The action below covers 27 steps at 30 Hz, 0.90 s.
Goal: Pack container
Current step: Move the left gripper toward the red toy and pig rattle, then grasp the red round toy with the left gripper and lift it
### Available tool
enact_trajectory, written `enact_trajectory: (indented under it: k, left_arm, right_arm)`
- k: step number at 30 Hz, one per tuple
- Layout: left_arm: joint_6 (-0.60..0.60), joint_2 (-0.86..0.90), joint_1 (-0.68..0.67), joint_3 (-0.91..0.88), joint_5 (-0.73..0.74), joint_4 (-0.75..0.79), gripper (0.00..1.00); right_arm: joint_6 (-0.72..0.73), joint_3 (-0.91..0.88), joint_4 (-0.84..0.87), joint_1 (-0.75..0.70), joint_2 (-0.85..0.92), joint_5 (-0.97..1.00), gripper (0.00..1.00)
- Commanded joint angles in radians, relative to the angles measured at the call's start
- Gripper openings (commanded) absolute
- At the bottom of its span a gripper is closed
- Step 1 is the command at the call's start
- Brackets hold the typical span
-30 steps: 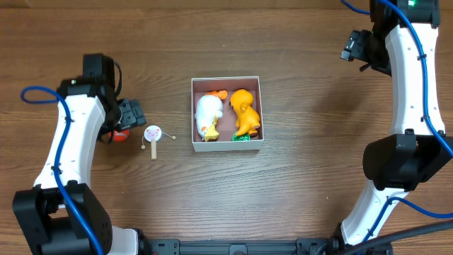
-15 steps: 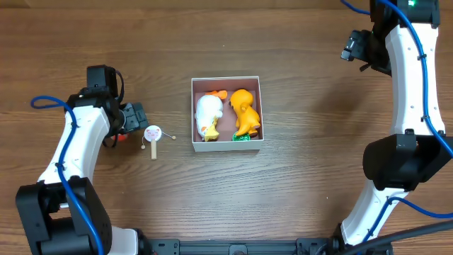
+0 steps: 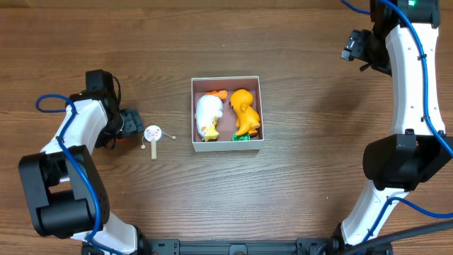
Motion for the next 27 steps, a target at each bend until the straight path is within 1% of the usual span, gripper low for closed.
enact_trajectory:
  k: [1, 4, 5, 7, 8, 11, 14, 18, 19, 21, 22, 25, 27]
  left_arm:
    - [0.022, 0.020, 0.005, -0.007, 0.023, 0.015, 0.62]
    - [0.022, 0.019, 0.005, -0.005, 0.022, 0.028, 0.42]
    - [0.022, 0.019, 0.005, -0.005, 0.022, 0.032, 0.34]
    - [0.022, 0.019, 0.005, -0.002, 0.022, 0.037, 0.12]
    - [0.023, 0.019, 0.005, 0.003, 0.022, 0.037, 0.04]
    - [0.022, 0.018, 0.004, 0.036, 0.026, 0.018, 0.04]
    - [0.024, 0.017, 0.004, 0.118, 0.064, -0.051, 0.04]
    - [0.074, 0.017, -0.008, 0.249, 0.254, -0.153, 0.04]
    - [0.090, 0.017, -0.022, 0.300, 0.340, -0.180, 0.04]
    - [0.090, 0.017, -0.046, 0.357, 0.431, -0.193, 0.04]
    - [0.096, 0.017, -0.082, 0.417, 0.536, -0.190, 0.04]
    - [0.117, 0.018, -0.147, 0.488, 0.631, -0.169, 0.04]
    - [0.126, 0.018, -0.207, 0.530, 0.654, -0.150, 0.04]
  right_arm:
    - [0.002, 0.022, 0.002, -0.002, -0.007, 0.011, 1.00]
    - [0.002, 0.022, 0.002, -0.002, -0.007, 0.011, 1.00]
    - [0.002, 0.022, 0.002, -0.002, -0.007, 0.011, 1.00]
    - [0.002, 0.022, 0.002, -0.002, -0.007, 0.011, 1.00]
    - [0.002, 0.022, 0.002, -0.002, -0.007, 0.011, 1.00]
    - [0.002, 0.022, 0.002, -0.002, -0.007, 0.011, 1.00]
    - [0.002, 0.022, 0.002, -0.002, -0.007, 0.011, 1.00]
    - [0.002, 0.022, 0.002, -0.002, -0.007, 0.011, 1.00]
    - [0.002, 0.022, 0.002, -0.002, -0.007, 0.011, 1.00]
    - [0.002, 0.022, 0.002, -0.002, -0.007, 0.011, 1.00]
    - [0.002, 0.022, 0.002, -0.002, -0.007, 0.011, 1.00]
    - [0.002, 0.022, 0.002, -0.002, -0.007, 0.011, 1.00]
    - [0.002, 0.022, 0.002, -0.002, -0.007, 0.011, 1.00]
